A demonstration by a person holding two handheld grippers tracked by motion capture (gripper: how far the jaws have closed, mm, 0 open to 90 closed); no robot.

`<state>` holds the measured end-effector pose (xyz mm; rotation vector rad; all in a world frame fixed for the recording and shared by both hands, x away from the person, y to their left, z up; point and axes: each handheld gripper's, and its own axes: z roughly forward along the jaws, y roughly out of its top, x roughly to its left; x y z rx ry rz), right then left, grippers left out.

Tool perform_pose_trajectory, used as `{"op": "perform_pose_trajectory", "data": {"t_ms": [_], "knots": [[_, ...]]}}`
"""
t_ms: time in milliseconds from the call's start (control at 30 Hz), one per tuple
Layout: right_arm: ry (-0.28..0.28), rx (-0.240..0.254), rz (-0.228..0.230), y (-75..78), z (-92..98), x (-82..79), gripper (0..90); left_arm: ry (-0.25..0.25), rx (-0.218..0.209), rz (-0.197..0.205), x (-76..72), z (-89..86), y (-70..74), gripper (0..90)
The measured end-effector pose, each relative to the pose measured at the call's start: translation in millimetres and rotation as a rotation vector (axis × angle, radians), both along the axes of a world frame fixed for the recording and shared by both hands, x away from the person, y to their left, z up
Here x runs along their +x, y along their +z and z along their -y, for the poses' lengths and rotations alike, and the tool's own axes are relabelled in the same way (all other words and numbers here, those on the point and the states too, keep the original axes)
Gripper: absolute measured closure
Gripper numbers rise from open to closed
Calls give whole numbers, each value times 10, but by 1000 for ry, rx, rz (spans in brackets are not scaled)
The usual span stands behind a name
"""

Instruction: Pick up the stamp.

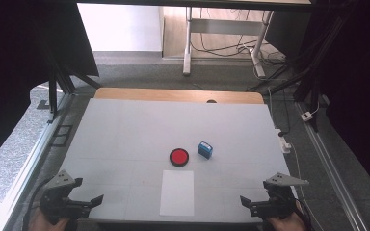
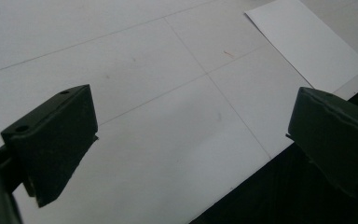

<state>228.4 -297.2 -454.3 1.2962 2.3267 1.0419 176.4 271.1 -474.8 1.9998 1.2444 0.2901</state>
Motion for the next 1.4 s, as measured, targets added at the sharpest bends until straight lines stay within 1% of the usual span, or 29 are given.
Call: {"op": "perform_pose_trajectory", "data": {"t_ms": [167,333,533,733,833,900,933,1000,1200,1233,1400], "knots": [[-3,1,0,-1,4,2,0,0,-17,0,3,-14,2,13],[-1,4,-1,1,5,-3,0,-8,-17,0,12,-15,-2,10],[7,-11,-4,1,-22,9,0,-15,-38,-4,9,-45,-6,12],[19,-15,-7,-1,-32,16,0,-22,-33,-6,2,-38,-5,12],[24,-24,-8,-1,-35,17,0,-24,-34,-10,8,-35,-7,12],[31,-23,7,8,-44,13,0,-31,-37,-17,12,-31,-7,13],[31,-23,7,8,-44,13,0,-33,-36,-19,13,-29,-7,13],[35,0,23,28,-59,14,0,-35,-35,-20,12,-30,-8,13],[65,-9,35,46,-111,41,0,-35,-44,-19,2,-40,-10,13],[67,-15,39,39,-115,55,0,-37,-40,-20,1,-40,-9,14],[73,-11,56,50,-129,89,0,-39,-43,-21,0,-41,-9,18]]}}
